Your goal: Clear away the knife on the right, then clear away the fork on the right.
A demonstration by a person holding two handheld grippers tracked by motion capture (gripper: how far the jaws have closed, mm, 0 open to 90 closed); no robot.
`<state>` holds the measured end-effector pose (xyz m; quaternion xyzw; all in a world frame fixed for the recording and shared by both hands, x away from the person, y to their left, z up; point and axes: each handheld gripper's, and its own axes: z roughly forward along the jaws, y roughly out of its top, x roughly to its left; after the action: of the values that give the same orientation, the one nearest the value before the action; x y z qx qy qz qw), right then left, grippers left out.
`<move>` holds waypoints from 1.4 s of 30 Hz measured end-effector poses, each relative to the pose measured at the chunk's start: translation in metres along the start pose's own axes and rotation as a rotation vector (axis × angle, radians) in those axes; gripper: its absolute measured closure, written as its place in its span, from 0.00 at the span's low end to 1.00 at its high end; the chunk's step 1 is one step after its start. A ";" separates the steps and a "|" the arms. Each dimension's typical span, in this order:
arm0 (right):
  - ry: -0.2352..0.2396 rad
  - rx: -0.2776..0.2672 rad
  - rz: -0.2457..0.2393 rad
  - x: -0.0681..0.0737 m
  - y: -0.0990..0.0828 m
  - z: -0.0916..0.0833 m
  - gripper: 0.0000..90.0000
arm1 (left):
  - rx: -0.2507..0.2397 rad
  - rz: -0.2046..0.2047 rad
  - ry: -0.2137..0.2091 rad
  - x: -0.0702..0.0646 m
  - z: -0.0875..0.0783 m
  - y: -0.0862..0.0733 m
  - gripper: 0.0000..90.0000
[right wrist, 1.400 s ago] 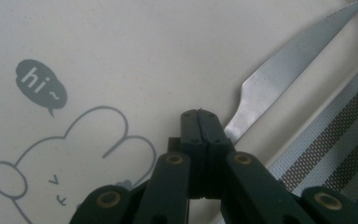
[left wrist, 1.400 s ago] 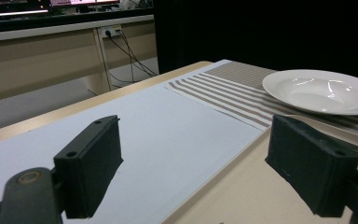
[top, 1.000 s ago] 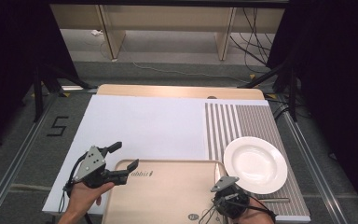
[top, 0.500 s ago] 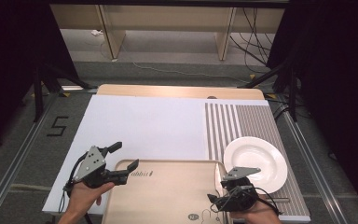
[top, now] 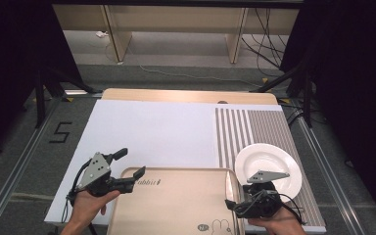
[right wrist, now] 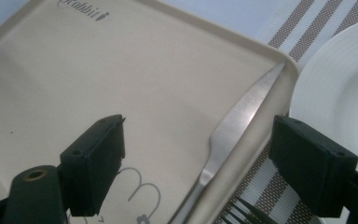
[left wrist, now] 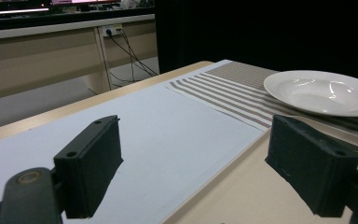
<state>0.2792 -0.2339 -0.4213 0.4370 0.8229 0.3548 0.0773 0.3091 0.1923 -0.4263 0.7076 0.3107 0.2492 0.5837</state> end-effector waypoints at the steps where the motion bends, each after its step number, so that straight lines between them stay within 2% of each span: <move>1: 0.001 0.013 -0.002 -0.001 0.000 -0.002 0.22 | 0.000 -0.001 0.000 0.000 0.000 0.000 0.19; 2: 0.005 0.027 0.002 -0.002 0.000 -0.004 0.22 | 0.000 0.000 0.000 0.000 -0.001 0.000 0.19; 3: -0.005 -0.012 0.006 -0.003 -0.001 -0.002 0.22 | -0.006 -0.003 -0.004 0.000 0.000 0.000 0.19; 5: -0.003 0.015 0.008 -0.006 -0.001 -0.006 0.22 | -0.003 -0.004 -0.001 -0.001 -0.001 0.001 0.19; 6: -0.007 -0.007 0.013 -0.007 -0.002 -0.006 0.22 | -0.004 -0.007 -0.001 -0.001 -0.002 0.001 0.19; 7: -0.004 0.003 -0.002 -0.009 -0.001 -0.008 0.22 | -0.006 -0.011 -0.001 -0.001 -0.002 0.001 0.19; 9: -0.009 0.006 0.001 -0.012 -0.002 -0.011 0.22 | -0.011 -0.016 -0.004 -0.001 -0.003 0.001 0.19; 11: -0.011 0.010 0.031 -0.013 -0.003 -0.013 0.22 | -0.022 -0.022 -0.008 -0.004 -0.003 0.002 0.19; 13: -0.015 0.003 0.038 -0.017 -0.004 -0.014 0.22 | -0.015 -0.011 -0.012 -0.006 -0.005 0.003 0.19; 15: -0.021 -0.009 0.022 -0.020 -0.005 -0.015 0.21 | -0.010 -0.011 -0.018 -0.008 -0.005 0.002 0.19; 17: -0.028 -0.007 0.056 -0.021 -0.006 -0.017 0.21 | -0.007 -0.014 -0.022 -0.009 -0.005 0.001 0.19; 21: -0.042 -0.027 0.041 -0.027 -0.008 -0.019 0.22 | 0.000 -0.015 -0.018 -0.008 -0.005 0.000 0.19; 22: -0.036 -0.014 0.076 -0.025 -0.009 -0.020 0.22 | 0.002 -0.014 -0.018 -0.008 -0.005 0.000 0.19; 24: -0.051 -0.012 0.062 -0.027 -0.010 -0.022 0.22 | 0.005 -0.014 -0.021 -0.008 -0.005 -0.001 0.19; 26: -0.049 -0.019 0.064 -0.029 -0.011 -0.022 0.22 | 0.010 -0.008 -0.023 -0.008 -0.005 -0.001 0.19; 28: -0.060 -0.004 0.078 -0.030 -0.013 -0.025 0.22 | 0.012 -0.004 -0.025 -0.009 -0.004 -0.001 0.19; 29: -0.058 -0.031 0.045 -0.033 -0.014 -0.025 0.22 | 0.012 -0.005 -0.025 -0.009 -0.004 -0.001 0.19; 31: -0.066 -0.034 0.051 -0.034 -0.015 -0.026 0.22 | 0.011 -0.005 -0.025 -0.008 -0.004 -0.001 0.19; 32: -0.069 -0.007 0.081 -0.033 -0.015 -0.029 0.22 | 0.011 -0.010 -0.024 -0.008 -0.004 -0.001 0.19; 33: -0.081 -0.008 0.084 -0.034 -0.016 -0.029 0.22 | 0.012 -0.010 -0.022 -0.008 -0.004 -0.002 0.19; 34: -0.070 -0.031 0.056 -0.037 -0.017 -0.028 0.22 | 0.014 -0.009 -0.022 -0.008 -0.003 -0.002 0.19; 36: -0.079 -0.034 0.050 -0.038 -0.018 -0.029 0.22 | 0.012 -0.008 -0.022 -0.008 -0.003 -0.001 0.19; 38: -0.087 -0.013 0.085 -0.038 -0.019 -0.032 0.22 | 0.011 -0.008 -0.022 -0.008 -0.003 -0.001 0.19; 40: -0.092 -0.016 0.088 -0.039 -0.021 -0.033 0.22 | 0.015 -0.008 -0.021 -0.008 -0.003 -0.002 0.19; 42: -0.102 -0.011 0.055 -0.043 -0.021 -0.035 0.22 | 0.008 -0.010 -0.025 -0.008 -0.002 -0.002 0.19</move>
<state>0.2756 -0.2925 -0.4177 0.4765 0.8036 0.3387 0.1116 0.3022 0.1883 -0.4279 0.7114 0.3077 0.2362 0.5860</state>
